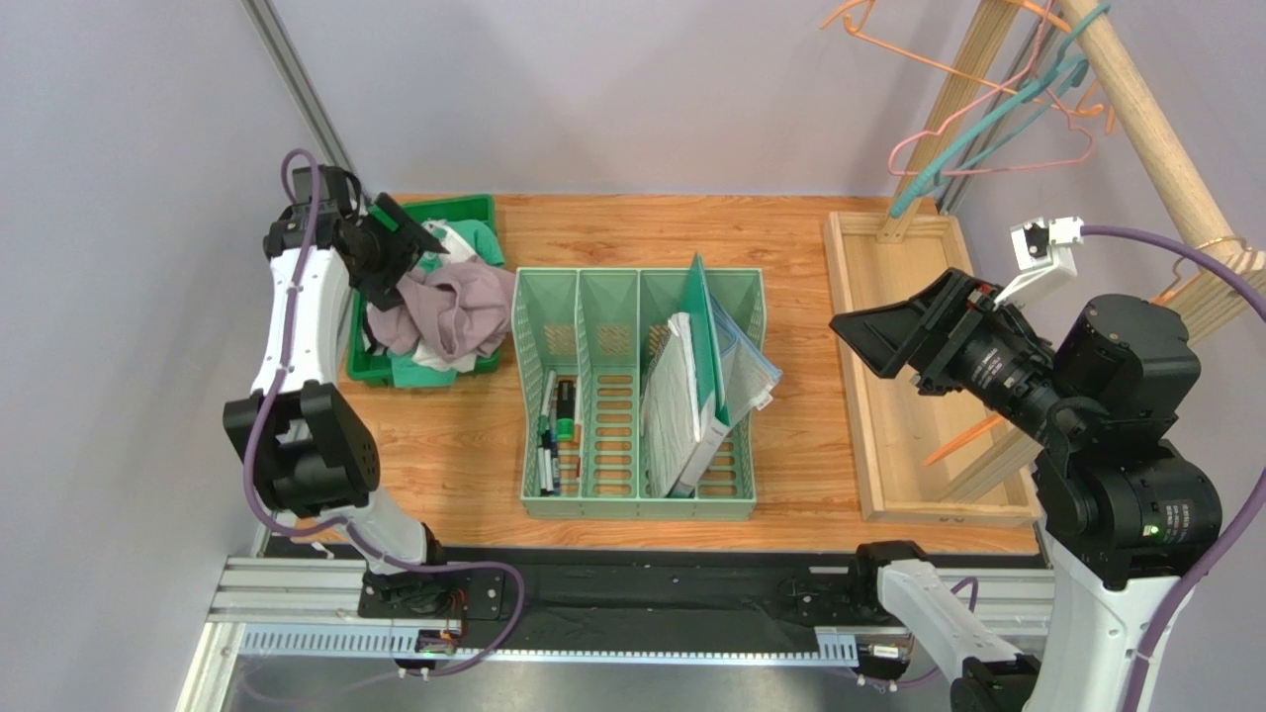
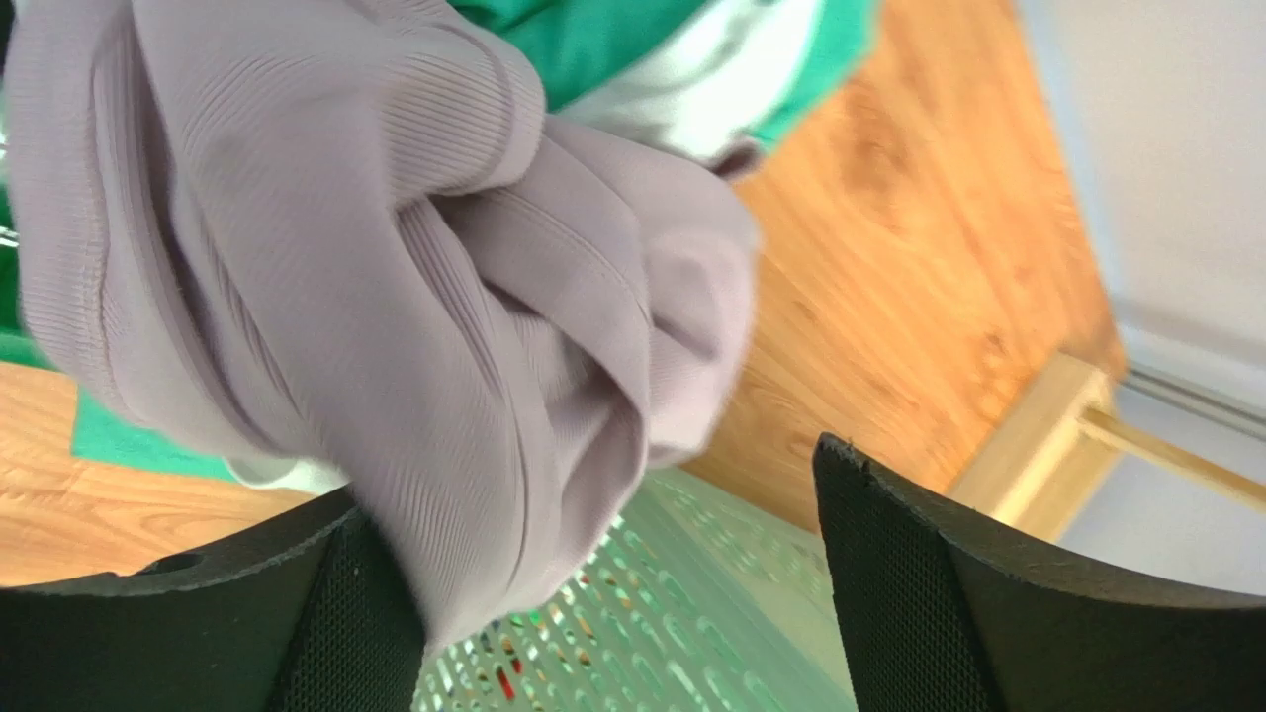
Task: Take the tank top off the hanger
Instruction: Place the tank top in the bin, then reset both arms
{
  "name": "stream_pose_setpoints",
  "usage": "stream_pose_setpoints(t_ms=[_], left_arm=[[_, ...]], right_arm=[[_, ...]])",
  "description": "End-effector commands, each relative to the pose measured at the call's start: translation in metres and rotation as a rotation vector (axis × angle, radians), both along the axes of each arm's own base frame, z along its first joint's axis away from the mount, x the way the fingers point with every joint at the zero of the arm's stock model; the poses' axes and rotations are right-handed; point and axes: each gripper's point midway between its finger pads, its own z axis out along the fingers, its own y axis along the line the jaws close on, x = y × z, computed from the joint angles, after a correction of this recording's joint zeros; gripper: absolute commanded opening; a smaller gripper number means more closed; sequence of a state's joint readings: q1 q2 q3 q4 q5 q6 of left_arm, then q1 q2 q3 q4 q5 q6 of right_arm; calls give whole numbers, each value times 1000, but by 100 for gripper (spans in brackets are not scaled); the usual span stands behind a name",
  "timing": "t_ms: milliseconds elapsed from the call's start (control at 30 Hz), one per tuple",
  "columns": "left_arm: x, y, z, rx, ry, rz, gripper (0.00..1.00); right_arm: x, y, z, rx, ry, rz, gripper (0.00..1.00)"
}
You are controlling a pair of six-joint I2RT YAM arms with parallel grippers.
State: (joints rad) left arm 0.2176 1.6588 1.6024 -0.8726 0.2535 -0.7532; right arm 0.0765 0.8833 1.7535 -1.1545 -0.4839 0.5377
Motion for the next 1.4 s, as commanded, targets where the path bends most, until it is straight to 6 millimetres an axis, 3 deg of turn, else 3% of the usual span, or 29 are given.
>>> stream_pose_setpoints(t_ms=[0, 167, 367, 467, 567, 600, 667, 700, 767, 867, 900, 933, 1000, 1033, 1067, 1100, 1133, 1167, 1200, 1233, 1300, 1367], left_arm=[[-8, -13, 79, -20, -229, -56, 92], [-16, -6, 102, 27, -255, -13, 92], [-40, 7, 119, 93, -216, 71, 97], [-50, -6, 136, 79, -293, 30, 92], [-59, -40, 155, 89, -384, -98, 89], [-63, -64, 162, 90, -414, -176, 89], [-72, -88, 170, 91, -444, -260, 88], [-83, -116, 179, 78, -484, -347, 88], [-98, -149, 194, 64, -551, -444, 88], [-126, -168, 226, 57, -688, -499, 88], [-147, -174, 243, 36, -760, -530, 88], [-156, -180, 241, 11, -779, -562, 89], [-186, -185, 266, -47, -911, -599, 88], [-196, -194, 253, -92, -903, -656, 88], [-205, -197, 258, -130, -944, -671, 88], [-226, -192, 264, -148, -997, -681, 88], [-229, -195, 240, -169, -957, -701, 89], [-235, -195, 236, -185, -973, -703, 89], [-254, -189, 236, -201, -1011, -699, 89], [-255, -190, 213, -216, -971, -703, 90], [-274, -185, 208, -246, -1011, -696, 91], [-277, -185, 186, -265, -971, -689, 91]], right_arm=[[-2, 2, 2, -12, -33, 18, 77], [-4, 4, 6, -11, -45, 30, 77], [-7, 4, 5, -18, -51, 35, 77], [-5, 5, 4, -19, -47, 40, 77], [-3, 6, 4, -12, -42, 46, 77], [-3, 7, 5, -12, -42, 49, 77], [0, 8, 4, -12, -31, 54, 77], [0, 9, 5, -9, -31, 58, 77], [1, 10, 4, -5, -17, 65, 77], [2, 12, -7, 0, 39, 78, 76], [1, 14, -11, 2, 55, 86, 76], [2, 15, -20, 1, 85, 94, 76], [-3, 17, -31, 11, 130, 107, 77], [-7, 18, -38, 18, 151, 117, 79], [-10, 20, -44, 26, 167, 125, 80], [-16, 24, -46, 41, 177, 157, 80], [-24, 25, -47, 50, 172, 176, 82], [-28, 28, -55, 59, 194, 199, 83], [-38, 34, -55, 79, 193, 254, 84], [-44, 39, -56, 100, 201, 290, 85], [-62, 49, -50, 148, 167, 395, 87], [-71, 52, -47, 164, 169, 435, 92]])
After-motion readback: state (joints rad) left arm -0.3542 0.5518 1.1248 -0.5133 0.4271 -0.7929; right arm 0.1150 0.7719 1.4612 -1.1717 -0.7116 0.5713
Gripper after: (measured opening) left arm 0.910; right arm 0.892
